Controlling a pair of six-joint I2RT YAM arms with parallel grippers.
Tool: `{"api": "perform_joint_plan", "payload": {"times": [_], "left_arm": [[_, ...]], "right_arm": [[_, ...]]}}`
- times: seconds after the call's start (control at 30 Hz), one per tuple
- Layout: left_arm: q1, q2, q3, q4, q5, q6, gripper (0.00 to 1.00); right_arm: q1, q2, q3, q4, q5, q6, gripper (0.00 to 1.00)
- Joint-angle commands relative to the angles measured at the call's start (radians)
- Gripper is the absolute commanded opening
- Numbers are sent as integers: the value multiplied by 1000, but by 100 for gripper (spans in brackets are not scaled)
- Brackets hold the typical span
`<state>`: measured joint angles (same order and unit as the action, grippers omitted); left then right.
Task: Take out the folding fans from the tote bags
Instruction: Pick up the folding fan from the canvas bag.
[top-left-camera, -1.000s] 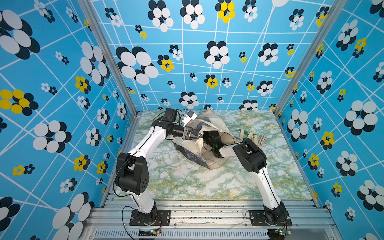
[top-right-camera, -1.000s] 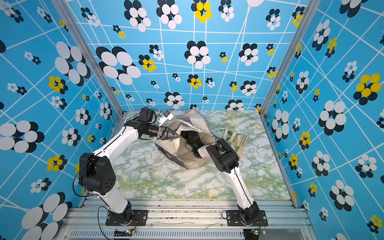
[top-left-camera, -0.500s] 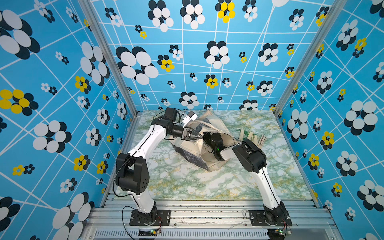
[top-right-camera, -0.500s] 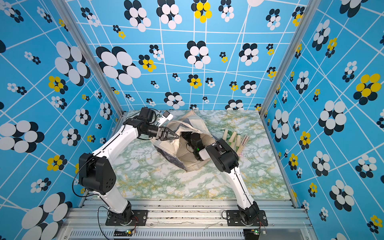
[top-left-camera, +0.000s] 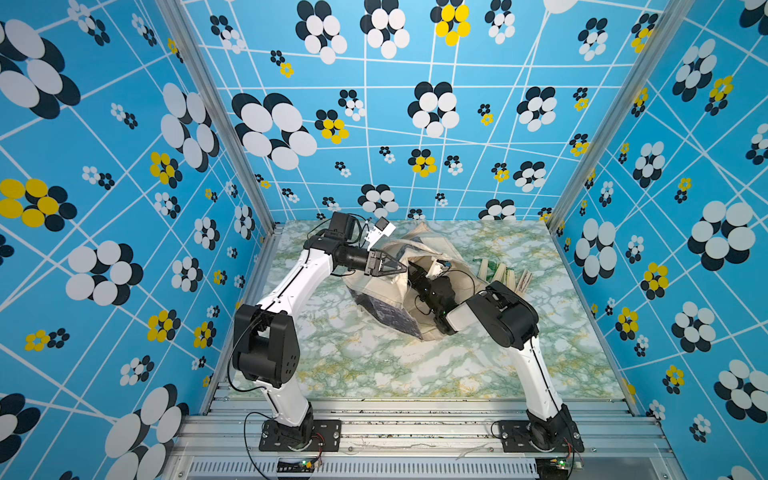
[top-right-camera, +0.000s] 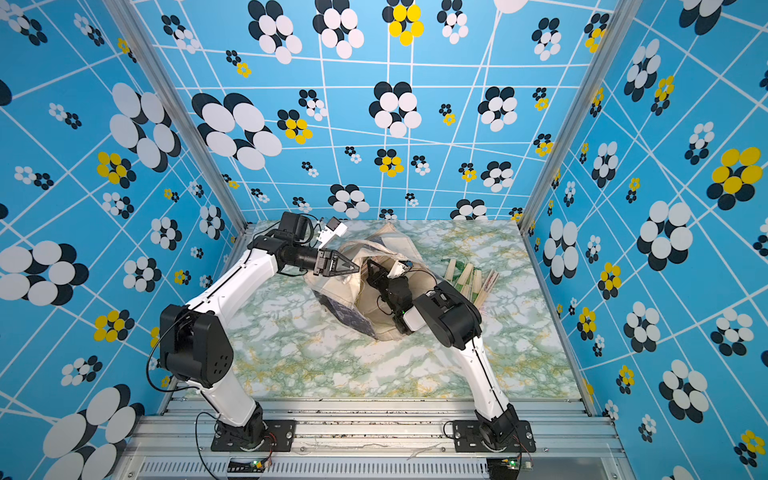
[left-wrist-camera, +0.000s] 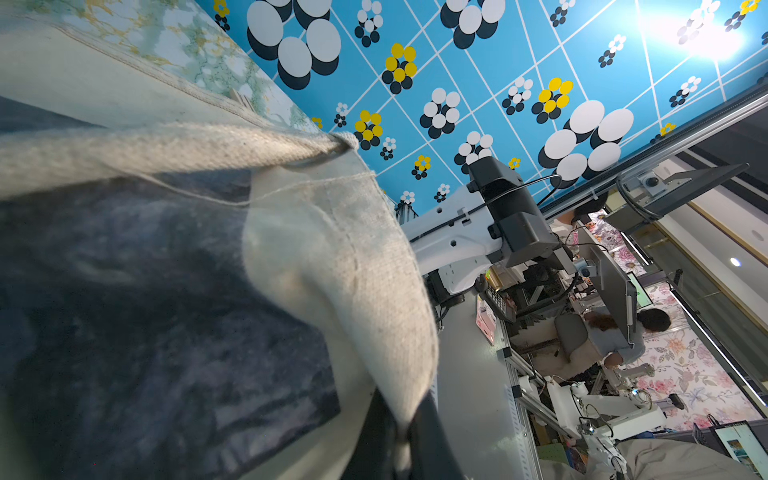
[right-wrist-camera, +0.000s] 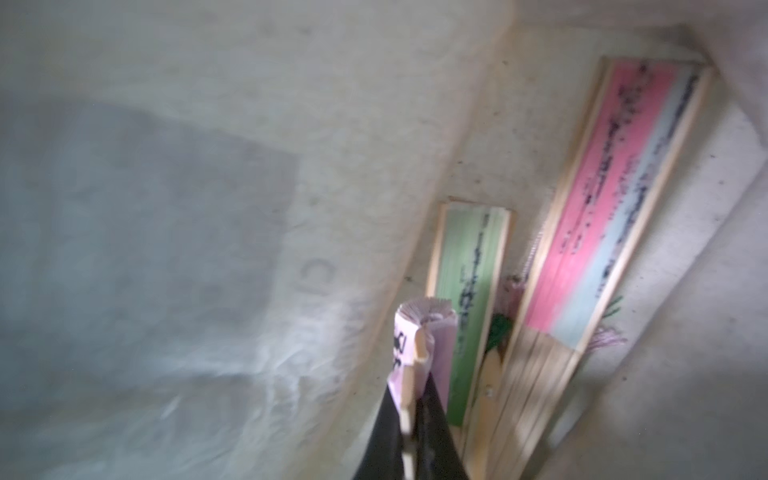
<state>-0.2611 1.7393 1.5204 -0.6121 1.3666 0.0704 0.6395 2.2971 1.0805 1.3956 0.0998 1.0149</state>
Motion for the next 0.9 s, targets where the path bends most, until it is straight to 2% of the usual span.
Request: {"api": "perform_joint_plan", "payload": {"times": [0.0,0.4,0.87], "left_arm": [[11,11,4,46,42,-13,0],[23,10,-9,66,50,-18,0],[45,27,-31,134,57,-65,0]], "right_arm": [[21,-82,-62,11,-2,-115,4],[81,-380,-351,11,58,-348,1],[89,-760,-600,9,-5,-588,0]]}}
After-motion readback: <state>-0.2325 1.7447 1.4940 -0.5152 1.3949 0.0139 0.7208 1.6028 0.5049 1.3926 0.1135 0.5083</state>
